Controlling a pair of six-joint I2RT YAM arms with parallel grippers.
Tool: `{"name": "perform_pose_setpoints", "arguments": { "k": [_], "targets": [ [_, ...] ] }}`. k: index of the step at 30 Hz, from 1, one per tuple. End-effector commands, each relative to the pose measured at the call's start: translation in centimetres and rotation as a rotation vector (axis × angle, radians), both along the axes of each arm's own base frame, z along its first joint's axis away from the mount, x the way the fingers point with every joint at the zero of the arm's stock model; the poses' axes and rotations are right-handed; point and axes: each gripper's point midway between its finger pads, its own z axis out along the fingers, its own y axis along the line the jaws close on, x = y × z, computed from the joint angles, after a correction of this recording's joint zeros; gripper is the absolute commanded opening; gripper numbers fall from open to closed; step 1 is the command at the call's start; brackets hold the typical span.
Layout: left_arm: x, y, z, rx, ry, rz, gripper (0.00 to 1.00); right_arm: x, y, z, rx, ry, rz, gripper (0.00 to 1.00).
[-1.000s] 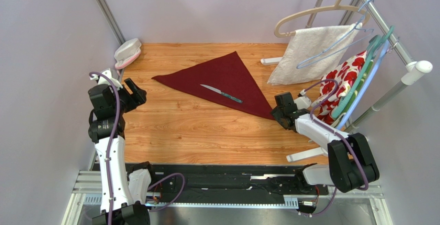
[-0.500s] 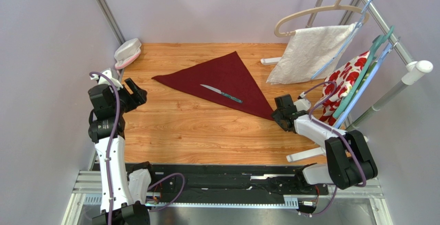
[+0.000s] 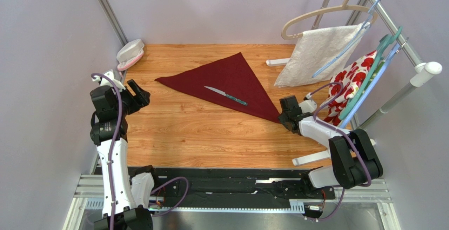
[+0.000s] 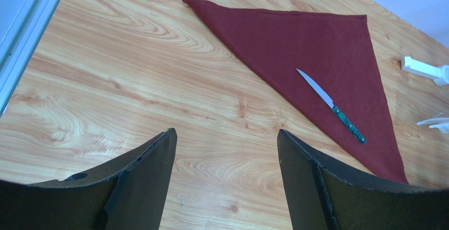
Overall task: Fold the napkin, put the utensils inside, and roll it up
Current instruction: Fold the napkin
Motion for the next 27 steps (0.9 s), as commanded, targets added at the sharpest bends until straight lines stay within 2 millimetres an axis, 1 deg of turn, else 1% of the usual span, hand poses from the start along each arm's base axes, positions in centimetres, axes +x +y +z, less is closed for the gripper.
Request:
{"name": "perform_pose_setpoints", "arguments": {
  "k": [1, 3, 5, 9, 13, 16, 17, 18, 19, 20, 21, 23, 24, 27],
  "targets": [
    [0.4, 0.0, 0.7, -0.002, -0.036, -0.009, 0.79, -1.5, -0.8, -1.5, -0.017, 0.057, -0.035, 0.30],
    [0.5, -0.1, 0.7, -0.005, -0.035, -0.013, 0.79, -1.6, -0.9, -1.6, -0.017, 0.061, -0.034, 0.23],
    [0.5, -0.1, 0.7, -0.007, -0.037, -0.014, 0.79, -1.7, -0.9, -1.6, -0.018, 0.061, -0.033, 0.19],
    [0.5, -0.2, 0.7, -0.008, -0.039, -0.018, 0.79, -1.9, -1.3, -1.4, -0.037, 0.060, -0.039, 0.00],
    [0.5, -0.3, 0.8, -0.010, -0.041, -0.024, 0.79, -1.3, -1.1, -0.2, -0.035, 0.015, -0.015, 0.00],
    [0.6, -0.4, 0.7, -0.015, -0.040, -0.030, 0.79, -0.2, -0.4, 1.6, -0.036, -0.041, 0.024, 0.00],
    [0.6, -0.4, 0.7, -0.017, -0.041, -0.031, 0.79, 0.1, 0.1, 2.3, -0.039, -0.058, 0.047, 0.00],
    [0.6, -0.5, 0.7, -0.019, -0.041, -0.035, 0.79, 0.9, 0.7, 3.7, -0.036, -0.098, 0.061, 0.00],
    [0.6, -0.5, 0.7, -0.019, -0.040, -0.035, 0.79, 1.3, 1.2, 4.4, -0.040, -0.119, 0.076, 0.00],
    [0.6, -0.4, 0.7, -0.016, -0.041, -0.033, 0.79, 1.6, 2.1, 5.3, -0.053, -0.143, 0.109, 0.00],
    [0.6, -0.4, 0.7, -0.015, -0.042, -0.031, 0.79, 2.3, 2.8, 6.6, -0.050, -0.180, 0.118, 0.00],
    [0.6, -0.5, 0.7, -0.017, -0.041, -0.034, 0.79, 2.9, 4.6, 8.2, -0.067, -0.221, 0.163, 0.00],
    [0.6, -0.5, 0.7, -0.017, -0.041, -0.034, 0.79, 3.7, 5.5, 9.7, -0.065, -0.253, 0.177, 0.00],
    [0.6, -0.5, 0.7, -0.017, -0.043, -0.034, 0.79, 4.5, 7.9, 10.9, -0.089, -0.280, 0.234, 0.00]
  ]
}}
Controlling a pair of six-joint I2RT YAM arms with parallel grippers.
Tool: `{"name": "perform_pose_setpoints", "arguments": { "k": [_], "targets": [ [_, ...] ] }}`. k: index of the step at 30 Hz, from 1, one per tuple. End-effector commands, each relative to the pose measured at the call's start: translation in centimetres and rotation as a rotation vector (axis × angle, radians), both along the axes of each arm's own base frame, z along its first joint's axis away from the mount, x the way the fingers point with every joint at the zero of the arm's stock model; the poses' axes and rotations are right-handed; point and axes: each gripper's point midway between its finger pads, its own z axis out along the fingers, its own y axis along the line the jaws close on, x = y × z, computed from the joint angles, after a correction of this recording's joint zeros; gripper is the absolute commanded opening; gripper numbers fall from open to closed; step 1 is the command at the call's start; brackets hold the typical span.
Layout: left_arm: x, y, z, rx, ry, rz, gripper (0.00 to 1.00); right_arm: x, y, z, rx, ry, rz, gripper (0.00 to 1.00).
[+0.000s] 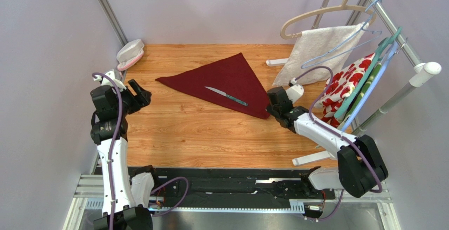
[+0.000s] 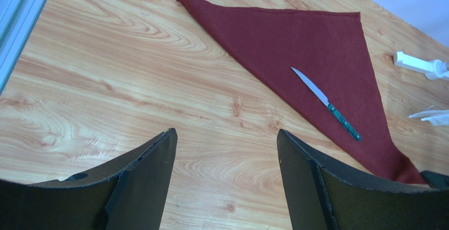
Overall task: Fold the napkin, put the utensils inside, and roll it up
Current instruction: Fold the napkin
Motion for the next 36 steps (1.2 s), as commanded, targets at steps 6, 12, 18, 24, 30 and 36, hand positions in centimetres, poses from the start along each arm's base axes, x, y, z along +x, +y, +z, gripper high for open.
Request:
{"name": "perform_pose_setpoints", "arguments": {
  "k": [6, 12, 18, 24, 30, 36],
  "targets": [
    [0.4, -0.1, 0.9, -0.004, -0.040, -0.011, 0.79, 6.1, 8.0, 5.1, -0.013, -0.162, 0.137, 0.00],
    [0.4, -0.2, 0.8, -0.007, -0.038, -0.018, 0.79, 9.4, 14.1, 5.2, 0.033, -0.193, 0.243, 0.00],
    [0.5, -0.2, 0.7, -0.007, -0.034, -0.021, 0.79, 11.6, 19.4, 6.8, 0.069, -0.253, 0.333, 0.00],
    [0.6, -0.3, 0.5, -0.013, -0.028, -0.026, 0.79, 13.0, 23.4, 7.8, 0.107, -0.306, 0.408, 0.00],
    [0.6, -0.3, 0.4, -0.017, -0.023, -0.030, 0.79, 14.2, 25.9, 5.3, 0.124, -0.281, 0.465, 0.00],
    [0.7, -0.4, 0.3, -0.020, -0.022, -0.034, 0.79, 14.6, 27.7, 3.4, 0.128, -0.257, 0.505, 0.00]
  ]
}}
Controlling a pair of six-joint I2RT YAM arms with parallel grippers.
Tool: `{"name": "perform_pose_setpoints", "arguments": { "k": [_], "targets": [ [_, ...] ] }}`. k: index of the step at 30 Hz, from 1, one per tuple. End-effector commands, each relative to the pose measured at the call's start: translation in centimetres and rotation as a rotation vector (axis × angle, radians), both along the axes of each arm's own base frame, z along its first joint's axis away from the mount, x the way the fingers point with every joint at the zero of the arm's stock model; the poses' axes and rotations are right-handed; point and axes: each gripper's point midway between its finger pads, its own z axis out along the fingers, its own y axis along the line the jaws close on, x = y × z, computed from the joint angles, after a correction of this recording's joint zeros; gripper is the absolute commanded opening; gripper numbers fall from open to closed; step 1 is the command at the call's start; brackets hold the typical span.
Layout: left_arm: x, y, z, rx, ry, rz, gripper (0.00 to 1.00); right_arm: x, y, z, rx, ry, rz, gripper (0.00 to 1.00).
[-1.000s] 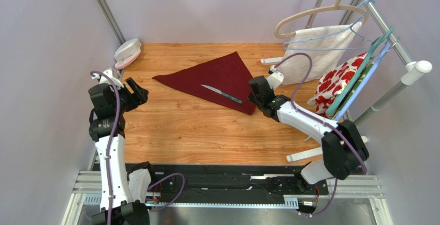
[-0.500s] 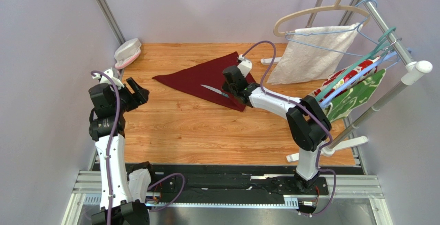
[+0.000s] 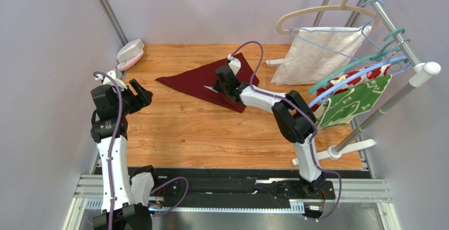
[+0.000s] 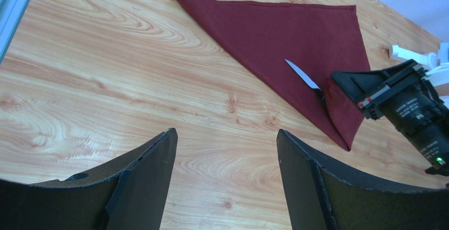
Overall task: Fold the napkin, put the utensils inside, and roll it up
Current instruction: Fold the napkin
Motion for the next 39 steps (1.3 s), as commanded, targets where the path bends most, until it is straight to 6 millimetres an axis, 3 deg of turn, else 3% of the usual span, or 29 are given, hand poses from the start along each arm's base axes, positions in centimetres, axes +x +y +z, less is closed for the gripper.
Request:
{"name": "perform_pose_setpoints", "arguments": {
  "k": [1, 13, 15, 16, 17, 18, 19, 21, 22, 23, 25, 26, 27, 28, 29, 30, 32, 33, 35, 36, 37, 39],
  "targets": [
    [0.5, 0.0, 0.7, -0.003, -0.034, -0.011, 0.79, 1.2, 2.4, 1.7, 0.048, -0.057, 0.043, 0.00],
    [0.6, 0.0, 0.3, -0.011, -0.024, -0.010, 0.79, 0.2, 4.2, -1.3, 0.018, -0.005, 0.128, 0.02],
    [0.6, 0.0, 0.1, -0.014, -0.020, -0.006, 0.79, 0.0, 4.7, -0.9, 0.017, -0.023, 0.165, 0.23],
    [0.6, 0.0, 0.0, -0.017, -0.015, -0.007, 0.79, -0.4, 5.1, -0.7, 0.026, -0.025, 0.200, 0.38],
    [0.8, 0.1, -0.3, -0.022, -0.005, -0.003, 0.79, -0.4, 5.5, 0.7, 0.040, -0.060, 0.224, 0.51],
    [0.9, 0.2, -0.5, -0.025, 0.000, -0.001, 0.79, -0.6, 5.7, 1.2, 0.027, -0.082, 0.252, 0.55],
    [1.0, 0.2, -0.7, -0.029, 0.007, 0.001, 0.79, -1.0, 6.0, 1.9, 0.027, -0.097, 0.277, 0.75],
    [1.4, 0.6, -1.1, -0.032, 0.028, 0.014, 0.79, -1.3, 6.0, 4.5, 0.037, -0.154, 0.303, 0.76],
    [1.5, 0.7, -1.2, -0.030, 0.034, 0.023, 0.79, -1.8, 5.8, 4.6, 0.035, -0.155, 0.315, 0.77],
    [1.7, 0.9, -1.5, -0.037, 0.047, 0.035, 0.79, -2.1, 5.6, 7.2, 0.058, -0.200, 0.321, 0.78],
    [2.1, 1.3, -1.6, -0.058, 0.051, 0.069, 0.78, -2.8, 5.1, 8.6, 0.054, -0.223, 0.341, 0.78],
    [2.3, 1.4, -2.2, -0.077, 0.062, 0.083, 0.78, -3.6, 4.6, 8.5, 0.044, -0.210, 0.351, 0.78],
    [2.4, 1.2, -2.5, -0.101, 0.064, 0.085, 0.78, -4.4, 4.1, 10.7, 0.061, -0.232, 0.360, 0.77],
    [3.2, 1.0, -2.1, -0.149, 0.027, 0.103, 0.77, -4.9, 3.7, 11.5, 0.065, -0.236, 0.370, 0.77],
    [3.4, 0.8, -3.5, -0.188, 0.043, 0.111, 0.77, -5.9, 3.0, 10.7, 0.044, -0.202, 0.387, 0.76],
    [3.8, 0.7, -3.9, -0.221, 0.035, 0.116, 0.76, -6.8, 2.4, 12.8, 0.057, -0.219, 0.395, 0.76],
    [5.2, 0.9, -5.5, -0.289, 0.017, 0.155, 0.70, -8.7, 0.6, 11.0, 0.008, -0.151, 0.405, 0.75],
    [5.8, 1.3, -6.0, -0.300, 0.009, 0.177, 0.67, -9.7, -0.5, 12.8, 0.021, -0.180, 0.405, 0.74],
    [7.3, 1.9, -7.3, -0.336, -0.007, 0.204, 0.62, -10.9, -1.8, 13.3, 0.008, -0.199, 0.406, 0.74],
    [8.4, 1.8, -6.7, -0.344, -0.049, 0.183, 0.59, -11.6, -2.8, 12.0, -0.014, -0.181, 0.402, 0.75],
    [9.2, 1.9, -7.8, -0.370, -0.022, 0.188, 0.58, -12.3, -3.6, 13.6, -0.003, -0.210, 0.397, 0.74],
    [10.6, 2.0, -8.1, -0.394, -0.026, 0.180, 0.55, -13.1, -4.6, 13.1, -0.009, -0.197, 0.394, 0.74]
  ]
}}
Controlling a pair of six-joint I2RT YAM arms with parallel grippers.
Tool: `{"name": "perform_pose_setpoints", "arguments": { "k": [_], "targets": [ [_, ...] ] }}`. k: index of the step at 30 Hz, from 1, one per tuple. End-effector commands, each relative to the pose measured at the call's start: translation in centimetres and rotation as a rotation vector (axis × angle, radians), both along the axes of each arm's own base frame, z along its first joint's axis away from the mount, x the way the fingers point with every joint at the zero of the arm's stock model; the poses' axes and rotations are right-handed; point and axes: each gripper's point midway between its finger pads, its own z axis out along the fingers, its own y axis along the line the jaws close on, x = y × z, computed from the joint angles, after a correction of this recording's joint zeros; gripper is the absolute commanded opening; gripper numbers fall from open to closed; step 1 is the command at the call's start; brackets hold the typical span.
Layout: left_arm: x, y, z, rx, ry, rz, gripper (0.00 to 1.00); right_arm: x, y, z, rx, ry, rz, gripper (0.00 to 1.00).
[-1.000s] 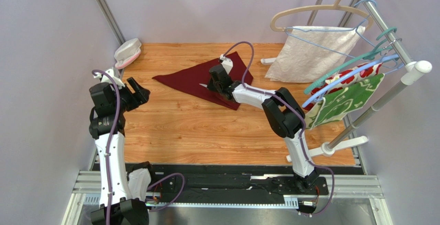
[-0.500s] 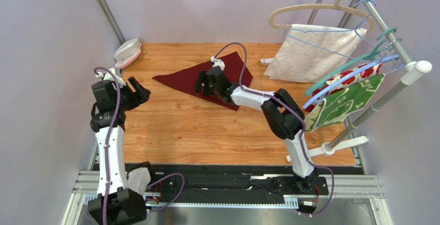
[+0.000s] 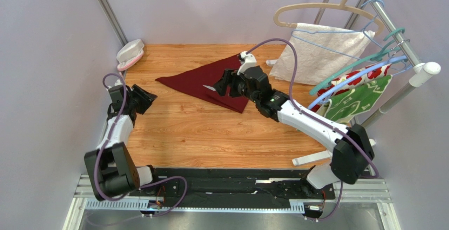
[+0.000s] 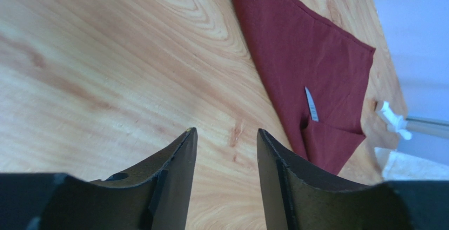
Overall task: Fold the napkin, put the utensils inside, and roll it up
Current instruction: Fold the napkin
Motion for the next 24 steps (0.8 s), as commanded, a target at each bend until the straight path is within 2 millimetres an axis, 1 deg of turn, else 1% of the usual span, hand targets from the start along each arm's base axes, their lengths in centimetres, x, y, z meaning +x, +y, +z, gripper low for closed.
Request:
{"name": "perform_pose_setpoints", "arguments": {
  "k": [1, 3, 5, 6, 7, 8, 9, 11, 12, 13, 15, 16, 17, 19, 23, 24],
  "targets": [
    [5.7, 1.2, 2.4, -0.067, -0.163, 0.041, 0.54, -2.2, -2.7, -0.5, -0.045, 0.000, 0.007, 0.74],
    [7.4, 2.0, 0.6, -0.080, -0.129, 0.080, 0.53, -3.1, -3.0, 0.5, -0.023, -0.013, 0.020, 0.74],
    [8.7, 2.2, 0.3, -0.076, -0.141, 0.082, 0.52, -3.3, -3.1, 1.0, -0.022, -0.024, 0.030, 0.74],
    [9.7, 2.0, -0.2, -0.079, -0.130, 0.075, 0.52, -3.4, -3.2, 1.2, -0.023, -0.027, 0.034, 0.74],
    [10.3, 2.0, -0.4, -0.074, -0.128, 0.079, 0.52, -3.4, -3.3, 1.5, -0.022, -0.034, 0.035, 0.74],
    [11.0, 2.0, -0.3, -0.063, -0.136, 0.076, 0.52, -3.4, -3.3, 1.6, -0.025, -0.039, 0.037, 0.74],
    [12.1, 1.9, -0.6, -0.046, -0.132, 0.067, 0.52, -3.9, -3.0, 1.6, -0.023, -0.034, 0.067, 0.74],
    [13.6, 1.6, -0.9, -0.018, -0.140, 0.064, 0.54, -4.0, -2.9, 1.6, -0.021, -0.033, 0.081, 0.74],
    [14.6, 1.7, -1.6, -0.018, -0.131, 0.064, 0.55, -4.0, -3.0, 1.6, -0.020, -0.032, 0.084, 0.74],
    [15.1, 1.4, -2.0, -0.025, -0.127, 0.054, 0.55, -3.9, -3.0, 1.6, -0.018, -0.029, 0.085, 0.74],
    [16.5, 1.6, -2.7, -0.025, -0.120, 0.050, 0.55, -4.0, -3.0, 1.4, -0.017, -0.024, 0.092, 0.74],
    [16.8, 1.7, -3.1, -0.022, -0.111, 0.057, 0.55, -3.9, -3.1, 1.2, -0.021, -0.019, 0.089, 0.74],
    [16.9, 1.7, -4.3, -0.024, -0.084, 0.060, 0.55, -3.8, -3.1, 1.1, -0.020, -0.014, 0.091, 0.74],
    [17.5, 2.0, -4.6, -0.026, -0.077, 0.071, 0.55, -3.5, -3.3, 0.9, -0.019, -0.009, 0.088, 0.74],
    [17.4, 2.1, -6.1, -0.058, -0.015, 0.105, 0.54, -3.1, -3.2, 1.2, -0.001, 0.003, 0.101, 0.74],
    [17.5, 2.3, -6.2, -0.064, -0.009, 0.119, 0.54, -2.9, -3.2, 1.1, -0.004, 0.003, 0.100, 0.74]
  ]
}}
